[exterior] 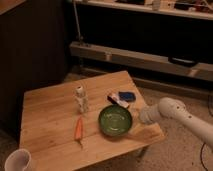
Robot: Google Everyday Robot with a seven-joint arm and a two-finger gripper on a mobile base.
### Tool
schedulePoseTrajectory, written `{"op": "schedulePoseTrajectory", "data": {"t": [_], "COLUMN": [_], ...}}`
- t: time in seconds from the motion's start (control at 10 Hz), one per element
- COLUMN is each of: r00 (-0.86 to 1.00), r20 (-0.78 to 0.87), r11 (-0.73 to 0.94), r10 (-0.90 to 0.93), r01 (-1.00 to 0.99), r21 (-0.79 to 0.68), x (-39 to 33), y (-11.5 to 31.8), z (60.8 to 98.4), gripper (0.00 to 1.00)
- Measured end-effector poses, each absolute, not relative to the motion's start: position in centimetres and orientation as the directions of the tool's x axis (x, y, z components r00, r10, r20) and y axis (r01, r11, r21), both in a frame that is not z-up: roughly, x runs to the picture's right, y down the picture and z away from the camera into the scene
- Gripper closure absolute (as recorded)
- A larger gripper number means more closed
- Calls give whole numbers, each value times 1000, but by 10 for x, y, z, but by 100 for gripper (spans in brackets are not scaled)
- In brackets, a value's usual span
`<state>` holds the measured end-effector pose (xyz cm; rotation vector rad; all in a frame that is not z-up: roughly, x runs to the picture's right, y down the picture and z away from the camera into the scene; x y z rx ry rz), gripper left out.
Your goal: Push the ceramic bowl across the table
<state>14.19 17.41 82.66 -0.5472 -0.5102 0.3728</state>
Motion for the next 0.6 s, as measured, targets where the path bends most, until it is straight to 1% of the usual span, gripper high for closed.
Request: {"op": "schedulePoseTrajectory", "data": {"t": [0.3, 0.6], "r00": [823, 808], "r20": [344, 346], "r11": [781, 781], "r10": [451, 477], "r01": [-178, -209], "r21": [-598, -588], "x": [135, 139], "y": [179, 168], "z": [832, 828], "gripper": [20, 20]}}
